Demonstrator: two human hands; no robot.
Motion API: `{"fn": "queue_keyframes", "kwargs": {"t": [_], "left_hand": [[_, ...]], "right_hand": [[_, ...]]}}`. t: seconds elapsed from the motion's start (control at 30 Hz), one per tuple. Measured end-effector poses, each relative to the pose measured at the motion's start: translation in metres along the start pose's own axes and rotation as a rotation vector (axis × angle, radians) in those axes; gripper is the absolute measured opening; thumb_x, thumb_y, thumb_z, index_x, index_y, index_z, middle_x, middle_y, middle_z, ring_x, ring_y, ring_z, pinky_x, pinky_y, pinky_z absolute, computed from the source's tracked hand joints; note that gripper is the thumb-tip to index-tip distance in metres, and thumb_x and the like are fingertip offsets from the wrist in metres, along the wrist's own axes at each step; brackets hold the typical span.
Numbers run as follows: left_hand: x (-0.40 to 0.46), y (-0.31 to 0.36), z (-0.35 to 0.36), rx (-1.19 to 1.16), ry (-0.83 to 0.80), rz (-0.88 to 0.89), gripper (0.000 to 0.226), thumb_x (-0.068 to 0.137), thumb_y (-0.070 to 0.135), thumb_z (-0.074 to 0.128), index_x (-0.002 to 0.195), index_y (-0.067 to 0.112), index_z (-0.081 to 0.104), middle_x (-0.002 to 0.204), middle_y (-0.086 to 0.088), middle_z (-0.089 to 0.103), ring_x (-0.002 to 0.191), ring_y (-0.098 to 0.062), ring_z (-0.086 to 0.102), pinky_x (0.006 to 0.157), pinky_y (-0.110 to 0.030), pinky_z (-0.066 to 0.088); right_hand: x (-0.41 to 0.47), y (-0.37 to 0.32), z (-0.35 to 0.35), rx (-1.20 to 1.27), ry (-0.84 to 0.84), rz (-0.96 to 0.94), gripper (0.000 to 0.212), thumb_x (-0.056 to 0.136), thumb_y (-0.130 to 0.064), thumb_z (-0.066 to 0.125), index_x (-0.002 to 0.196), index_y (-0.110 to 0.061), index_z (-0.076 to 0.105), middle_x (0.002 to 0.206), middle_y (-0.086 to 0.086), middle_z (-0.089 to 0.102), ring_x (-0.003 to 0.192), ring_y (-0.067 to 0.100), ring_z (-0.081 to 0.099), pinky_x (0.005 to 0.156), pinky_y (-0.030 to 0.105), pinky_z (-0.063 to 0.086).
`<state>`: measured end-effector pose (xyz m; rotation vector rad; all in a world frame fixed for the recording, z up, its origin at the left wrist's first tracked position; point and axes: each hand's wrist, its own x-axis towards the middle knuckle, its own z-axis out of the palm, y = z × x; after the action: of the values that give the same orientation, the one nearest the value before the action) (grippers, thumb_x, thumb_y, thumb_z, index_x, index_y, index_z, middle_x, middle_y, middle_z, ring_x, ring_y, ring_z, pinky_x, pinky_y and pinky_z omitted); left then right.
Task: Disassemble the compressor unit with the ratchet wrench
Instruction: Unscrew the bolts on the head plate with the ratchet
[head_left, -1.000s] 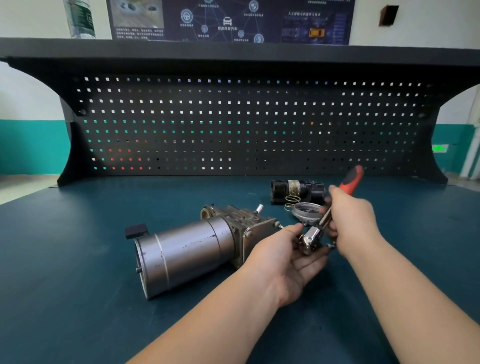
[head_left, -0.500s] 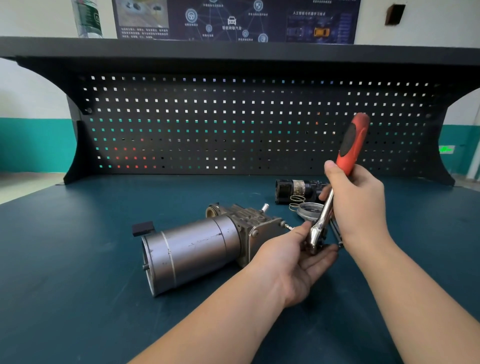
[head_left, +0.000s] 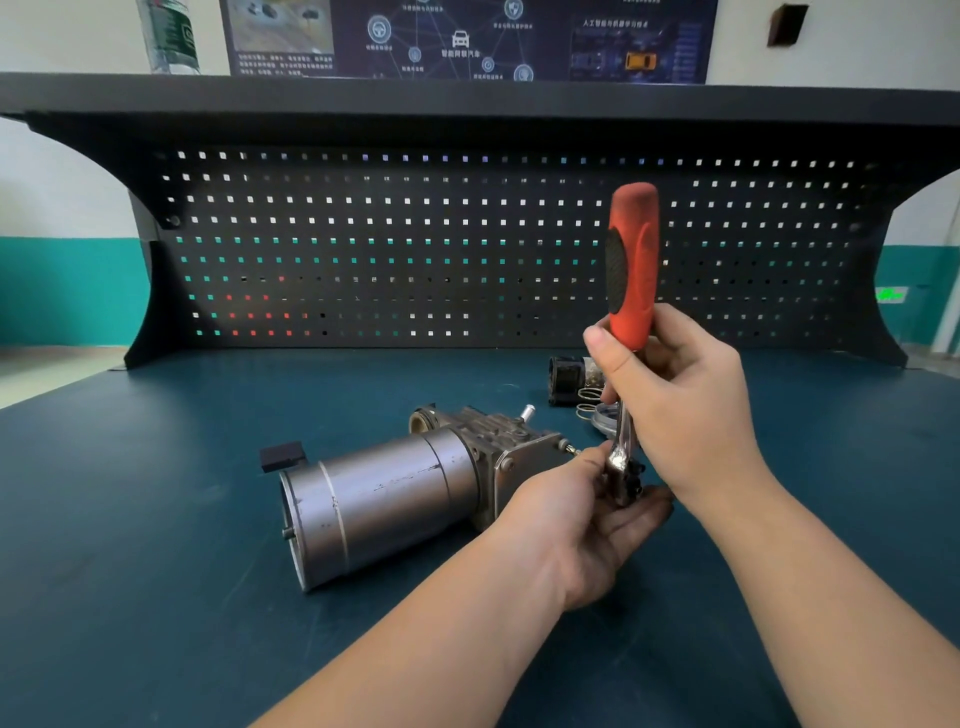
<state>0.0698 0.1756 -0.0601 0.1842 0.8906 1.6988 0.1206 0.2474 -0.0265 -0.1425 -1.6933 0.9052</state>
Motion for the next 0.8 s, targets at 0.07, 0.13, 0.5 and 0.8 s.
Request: {"fn": "queue_keyframes", "kwargs": {"t": [0.07,0.13,0.5,0.8], "left_hand": [[-0.0002,0.0,-0.0004,0.002,-0.004,-0.002,0.031,0.091,0.014,0.061,0.116,-0.004,0.06,0.114,-0.022,0.063,0.07,-0.028,0.07,0.056,-0.033,0.059],[-0.0003,0.0002,-0.0008,0.001,-0.009,-0.007,0.031,0.091,0.014,0.06,0.117,-0.003,0.06,0.113,-0.022,0.063,0.071,-0.028,0.07,0.057,-0.034,0.059],[0.0015,0.0004,-0.0012,0.025,-0.012,0.001,0.032,0.091,0.014,0.06,0.118,-0.004,0.059,0.112,-0.022,0.064,0.067,-0.027,0.07,0.054,-0.033,0.059],[-0.0008,0.0013,-0.0006,0.043,-0.002,-0.005,0.032,0.09,0.015,0.062,0.116,-0.005,0.06,0.111,-0.022,0.065,0.07,-0.027,0.071,0.056,-0.034,0.059]], "right_hand": [[-0.0002,0.0008,-0.0002,0.001,-0.006,-0.006,0.008,0.089,-0.02,0.067,0.082,-0.017,0.064,0.066,0.008,0.057,0.052,0.004,0.054,0.055,0.016,0.047],[0.0,0.0016,-0.0009,0.0,-0.005,-0.008,0.008,0.088,-0.021,0.067,0.082,-0.017,0.064,0.067,0.008,0.057,0.052,0.005,0.054,0.055,0.016,0.047],[-0.0012,0.0017,-0.0007,0.002,-0.02,-0.019,0.008,0.088,-0.022,0.068,0.082,-0.017,0.065,0.067,0.011,0.057,0.053,0.007,0.054,0.055,0.018,0.049],[-0.0007,0.0008,-0.0005,-0.008,-0.021,-0.025,0.011,0.086,-0.027,0.067,0.082,-0.018,0.064,0.067,0.012,0.057,0.053,0.008,0.054,0.055,0.018,0.048]]}}
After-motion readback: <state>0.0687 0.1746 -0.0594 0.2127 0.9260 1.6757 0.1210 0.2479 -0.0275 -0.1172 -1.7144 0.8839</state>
